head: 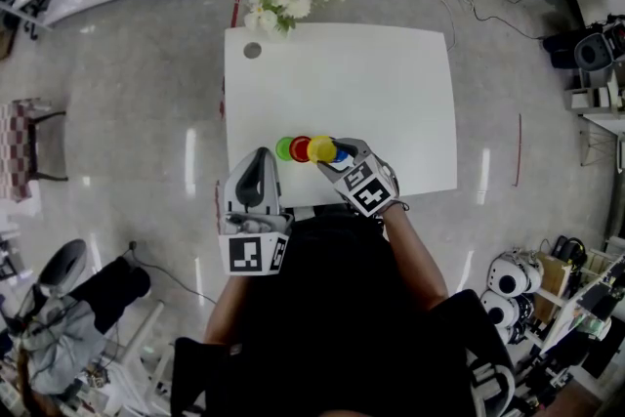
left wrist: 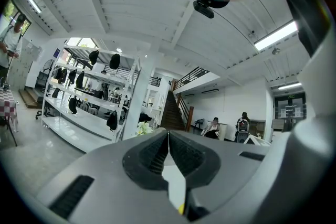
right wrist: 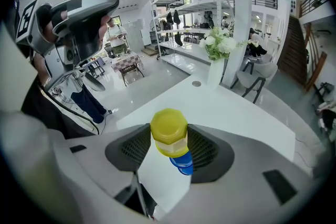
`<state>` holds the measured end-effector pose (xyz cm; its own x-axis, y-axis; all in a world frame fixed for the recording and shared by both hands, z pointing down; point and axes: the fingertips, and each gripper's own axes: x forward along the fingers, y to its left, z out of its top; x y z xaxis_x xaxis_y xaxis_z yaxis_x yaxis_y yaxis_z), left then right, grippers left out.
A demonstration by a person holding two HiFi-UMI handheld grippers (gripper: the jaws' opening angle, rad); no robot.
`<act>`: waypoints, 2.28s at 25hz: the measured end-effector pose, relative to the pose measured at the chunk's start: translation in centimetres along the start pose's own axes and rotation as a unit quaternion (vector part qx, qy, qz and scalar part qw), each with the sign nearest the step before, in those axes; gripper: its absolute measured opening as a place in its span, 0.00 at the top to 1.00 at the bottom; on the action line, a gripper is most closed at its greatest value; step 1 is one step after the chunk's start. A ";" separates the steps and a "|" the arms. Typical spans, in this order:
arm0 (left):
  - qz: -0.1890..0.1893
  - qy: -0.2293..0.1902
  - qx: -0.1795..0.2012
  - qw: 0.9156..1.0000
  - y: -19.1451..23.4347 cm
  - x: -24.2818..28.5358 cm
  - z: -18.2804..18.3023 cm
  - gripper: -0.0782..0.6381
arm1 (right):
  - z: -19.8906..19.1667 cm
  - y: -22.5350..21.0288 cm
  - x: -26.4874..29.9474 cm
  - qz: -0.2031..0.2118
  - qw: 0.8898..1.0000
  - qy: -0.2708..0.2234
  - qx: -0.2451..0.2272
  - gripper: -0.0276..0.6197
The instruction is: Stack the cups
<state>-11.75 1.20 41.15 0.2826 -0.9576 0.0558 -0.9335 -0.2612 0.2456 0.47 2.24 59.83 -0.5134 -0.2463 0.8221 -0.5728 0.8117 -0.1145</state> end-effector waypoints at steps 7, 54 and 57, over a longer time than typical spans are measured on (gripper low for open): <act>0.000 0.001 0.006 1.000 0.1 -0.1 -0.1 0.86 | 0.2 0.0 0.1 0.001 1.000 -0.003 0.000 0.59; -0.017 0.000 0.011 1.000 -1.1 0.9 -0.4 0.86 | 3.7 -3.8 -5.7 -0.078 0.983 -0.153 0.067 0.73; -0.021 0.001 0.014 1.000 -1.4 1.1 -0.4 0.86 | 3.9 -5.0 -7.1 -0.114 0.971 -0.191 0.087 0.86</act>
<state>-10.01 0.55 41.21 0.3221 -0.9455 0.0475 -0.9265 -0.3046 0.2211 4.51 -2.17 52.35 -0.5415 -0.6141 0.5742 -0.7814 0.6196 -0.0742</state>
